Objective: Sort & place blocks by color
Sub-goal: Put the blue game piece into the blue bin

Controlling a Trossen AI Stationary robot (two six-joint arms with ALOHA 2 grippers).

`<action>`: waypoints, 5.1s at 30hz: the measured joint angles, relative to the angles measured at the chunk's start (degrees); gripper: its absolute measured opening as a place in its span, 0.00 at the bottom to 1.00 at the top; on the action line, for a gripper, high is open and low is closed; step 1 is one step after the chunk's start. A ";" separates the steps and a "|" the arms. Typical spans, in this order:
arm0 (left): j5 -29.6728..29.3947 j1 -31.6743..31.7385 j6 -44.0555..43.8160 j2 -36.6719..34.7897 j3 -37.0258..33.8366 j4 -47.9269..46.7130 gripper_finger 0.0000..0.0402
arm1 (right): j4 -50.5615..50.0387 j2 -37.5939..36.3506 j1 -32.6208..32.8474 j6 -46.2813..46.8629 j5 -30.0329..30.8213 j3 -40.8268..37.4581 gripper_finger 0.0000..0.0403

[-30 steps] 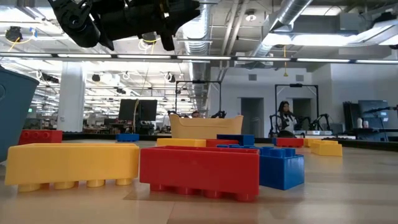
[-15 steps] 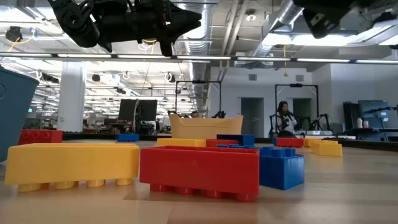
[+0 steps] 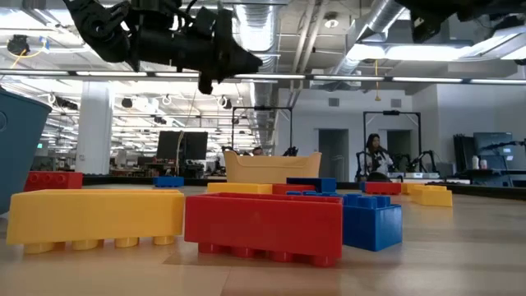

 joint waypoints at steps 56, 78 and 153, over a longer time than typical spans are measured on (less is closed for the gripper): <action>9.68 37.49 14.59 12.08 34.65 -91.97 0.60 | 0.11 -13.17 -9.91 -4.03 1.89 -3.96 0.27; 8.64 41.62 15.24 20.02 34.65 -93.81 0.71 | -0.16 -13.15 -9.91 -4.01 1.89 -3.96 0.27; 8.85 -32.51 -29.85 -15.95 29.17 -119.74 0.26 | -0.98 -13.15 -11.92 1.20 1.87 -3.96 0.27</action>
